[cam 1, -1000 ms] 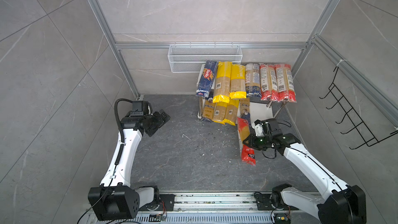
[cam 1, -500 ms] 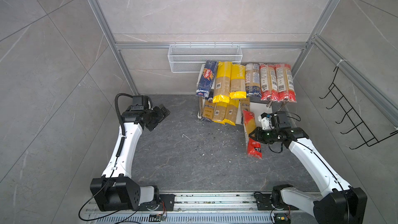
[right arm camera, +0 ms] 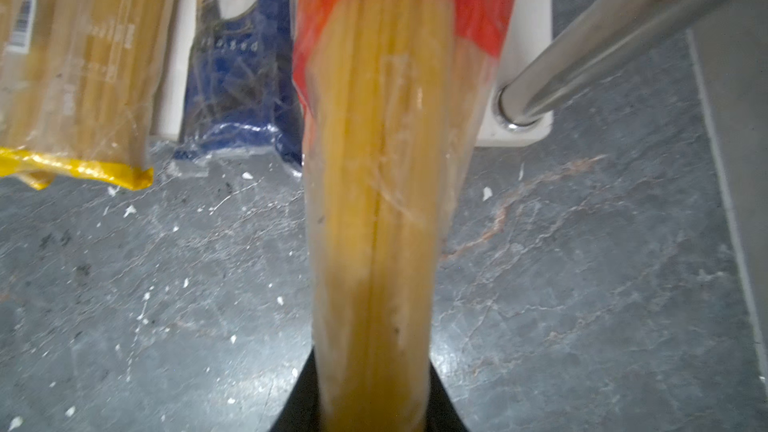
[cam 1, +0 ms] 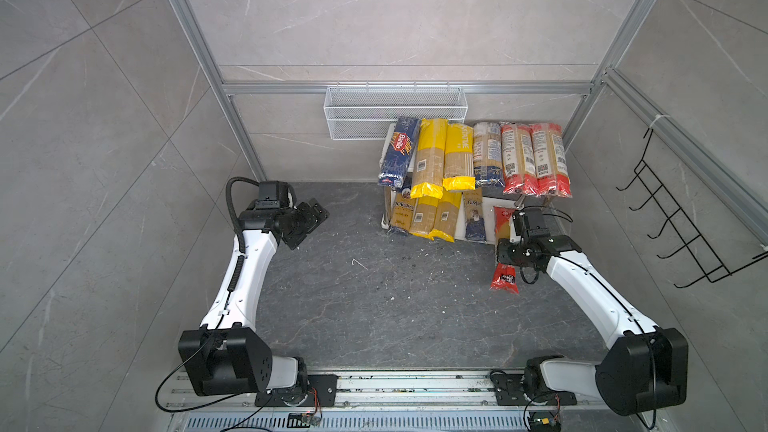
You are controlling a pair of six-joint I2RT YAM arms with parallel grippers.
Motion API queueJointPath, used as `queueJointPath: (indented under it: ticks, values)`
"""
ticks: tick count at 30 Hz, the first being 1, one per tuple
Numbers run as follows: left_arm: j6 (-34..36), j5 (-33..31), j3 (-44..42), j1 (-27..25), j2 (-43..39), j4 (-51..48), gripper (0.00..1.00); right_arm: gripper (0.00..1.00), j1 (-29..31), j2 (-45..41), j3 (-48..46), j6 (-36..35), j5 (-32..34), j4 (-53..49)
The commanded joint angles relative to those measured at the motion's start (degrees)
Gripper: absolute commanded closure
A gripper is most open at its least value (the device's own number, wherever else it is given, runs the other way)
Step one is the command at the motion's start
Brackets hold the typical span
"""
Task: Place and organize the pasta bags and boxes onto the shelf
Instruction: 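Stand the red pack upright at the end of the lower shelf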
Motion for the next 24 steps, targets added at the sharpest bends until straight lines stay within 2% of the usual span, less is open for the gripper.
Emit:
queueJointPath:
  ticks: [1, 14, 24]
  values:
    - [-0.04, 1.13, 3.0, 0.05, 0.62, 1.55, 0.04, 1.0, -0.06, 1.64, 3.42, -2.55, 7.82, 8.47]
    - [1.04, -0.32, 5.49, 0.1, 2.62, 0.26, 0.04, 1.0, -0.04, 10.1, 5.61, -4.46, 15.0, 12.45]
    - [2.51, -1.23, 7.8, 0.24, 4.38, -1.0, 0.04, 1.0, 0.1, 18.12, 12.53, -6.96, 17.3, 13.16]
